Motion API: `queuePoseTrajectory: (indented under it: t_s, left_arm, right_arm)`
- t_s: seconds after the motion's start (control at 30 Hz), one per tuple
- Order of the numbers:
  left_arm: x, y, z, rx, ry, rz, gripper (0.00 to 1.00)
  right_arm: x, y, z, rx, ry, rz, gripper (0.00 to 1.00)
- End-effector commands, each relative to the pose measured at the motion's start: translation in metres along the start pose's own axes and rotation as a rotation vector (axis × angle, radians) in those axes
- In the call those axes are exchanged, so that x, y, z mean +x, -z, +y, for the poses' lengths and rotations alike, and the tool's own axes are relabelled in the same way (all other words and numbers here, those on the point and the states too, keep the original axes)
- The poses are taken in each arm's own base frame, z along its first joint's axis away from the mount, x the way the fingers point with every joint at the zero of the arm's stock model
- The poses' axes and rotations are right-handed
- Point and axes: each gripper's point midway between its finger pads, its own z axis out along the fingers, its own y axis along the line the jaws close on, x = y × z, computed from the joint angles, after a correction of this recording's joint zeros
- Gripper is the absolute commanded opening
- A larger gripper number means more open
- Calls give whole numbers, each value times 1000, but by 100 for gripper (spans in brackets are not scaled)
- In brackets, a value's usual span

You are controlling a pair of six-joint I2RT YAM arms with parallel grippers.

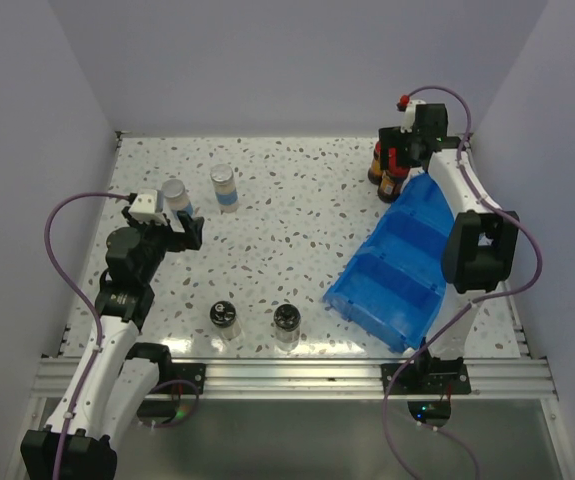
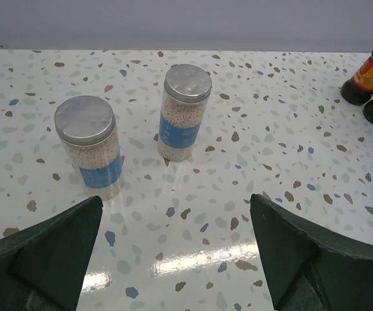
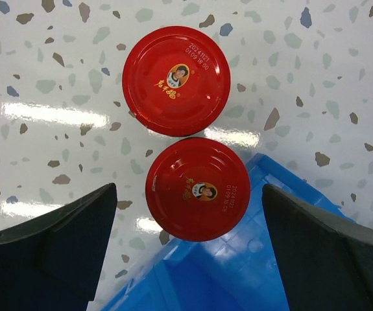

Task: Organize the condiment bottles

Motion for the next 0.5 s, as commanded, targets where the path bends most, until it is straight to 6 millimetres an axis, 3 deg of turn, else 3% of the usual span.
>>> queuePoseTrajectory:
  t_s: [0.0, 0.13, 0.47]
  left_arm:
    - [-12, 0, -8, 37, -17, -37, 100]
    - [-14, 2, -9, 39, -19, -45, 100]
    - [-14, 2, -11, 52, -14, -46, 100]
  right_arm:
    - [-15, 2, 3, -21, -22, -23, 96]
    - [3, -9, 4, -25, -22, 28, 95]
    - [14, -29, -1, -6, 3, 73, 91]
